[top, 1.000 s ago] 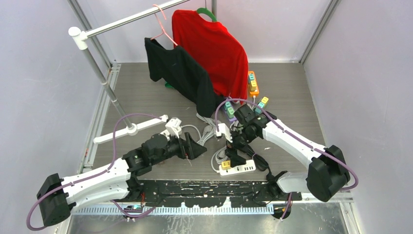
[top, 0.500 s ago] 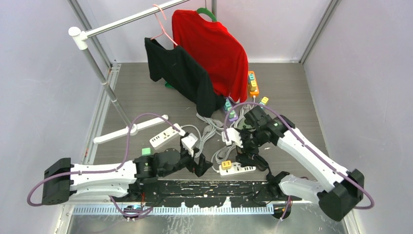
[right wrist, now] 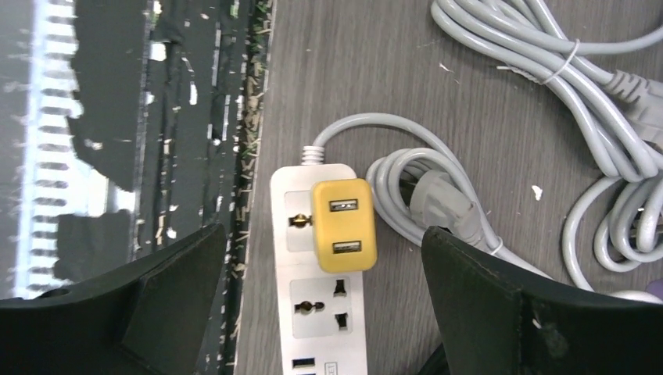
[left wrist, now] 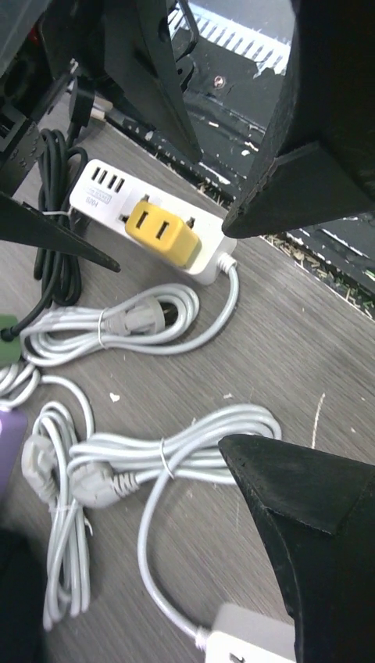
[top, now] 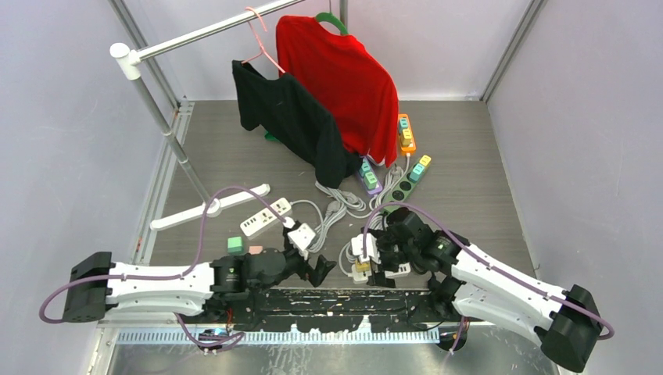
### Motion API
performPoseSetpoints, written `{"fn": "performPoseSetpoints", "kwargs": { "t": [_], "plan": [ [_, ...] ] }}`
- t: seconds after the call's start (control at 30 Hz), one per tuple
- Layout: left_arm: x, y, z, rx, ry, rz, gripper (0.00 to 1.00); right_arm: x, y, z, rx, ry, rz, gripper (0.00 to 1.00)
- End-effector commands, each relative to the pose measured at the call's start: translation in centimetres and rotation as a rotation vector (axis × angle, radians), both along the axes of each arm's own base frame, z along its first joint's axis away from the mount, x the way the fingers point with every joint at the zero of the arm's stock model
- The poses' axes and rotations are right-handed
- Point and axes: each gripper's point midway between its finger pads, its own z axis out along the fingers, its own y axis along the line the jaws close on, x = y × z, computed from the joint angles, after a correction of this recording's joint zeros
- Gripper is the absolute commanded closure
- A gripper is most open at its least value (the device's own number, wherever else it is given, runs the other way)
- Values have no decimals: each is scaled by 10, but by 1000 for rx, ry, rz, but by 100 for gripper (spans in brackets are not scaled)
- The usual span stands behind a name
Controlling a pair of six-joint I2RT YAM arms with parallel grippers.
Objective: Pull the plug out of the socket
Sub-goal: Remove the plug from the socket.
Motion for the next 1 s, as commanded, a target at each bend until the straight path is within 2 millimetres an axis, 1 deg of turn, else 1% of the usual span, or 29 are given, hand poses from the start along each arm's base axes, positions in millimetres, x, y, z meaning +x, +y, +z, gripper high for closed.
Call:
{"fn": "performPoseSetpoints", "kwargs": {
  "t": [0.0, 0.07, 0.1, 0.13, 0.23, 0.3, 0.37, 0.47, 0.57, 0.63, 0.73, 0.83, 0.93, 0.97],
  "plan": [
    [15, 18, 28, -121, -72, 102, 5, 31, 22, 13, 112, -109, -95, 1],
    [16, 26, 29, -168, -81, 119, 4, 28, 21, 6, 101, -105, -69, 8],
    [15, 31, 26, -193, -82, 123, 3, 24, 22, 4, 105, -98, -47, 12],
    [15, 34, 25, -226, -79, 126, 2, 23, 22, 1, 104, -96, -34, 18],
    [11, 40, 25, -300, -77, 116, 3, 22, 24, -6, 99, -98, -13, 30],
    [9, 40, 24, -303, -75, 100, 4, 21, 24, -8, 91, -106, 17, 38],
    [5, 36, 22, -282, -80, 70, 5, 19, 24, -10, 81, -112, 53, 51],
    [0, 24, 17, -211, -95, 8, 5, 15, 23, -15, 60, -104, 89, 67],
    [-6, 4, 7, -118, -117, -80, 6, 16, 23, -16, 47, -95, 87, 82],
    [-10, -12, -5, -50, -121, -139, 7, 19, 25, -13, 48, -91, 73, 90],
    [-15, -34, -17, 7, -135, -213, 8, 26, 24, -4, 59, -107, 58, 98],
    [-15, -51, -22, 28, -168, -256, 7, 26, 23, 5, 74, -121, 84, 99],
    [-15, -60, -26, 53, -183, -279, 7, 23, 23, 17, 104, -109, 115, 99],
    [-16, -62, -25, 47, -186, -286, 7, 23, 22, 20, 113, -104, 114, 99]
  ]
}}
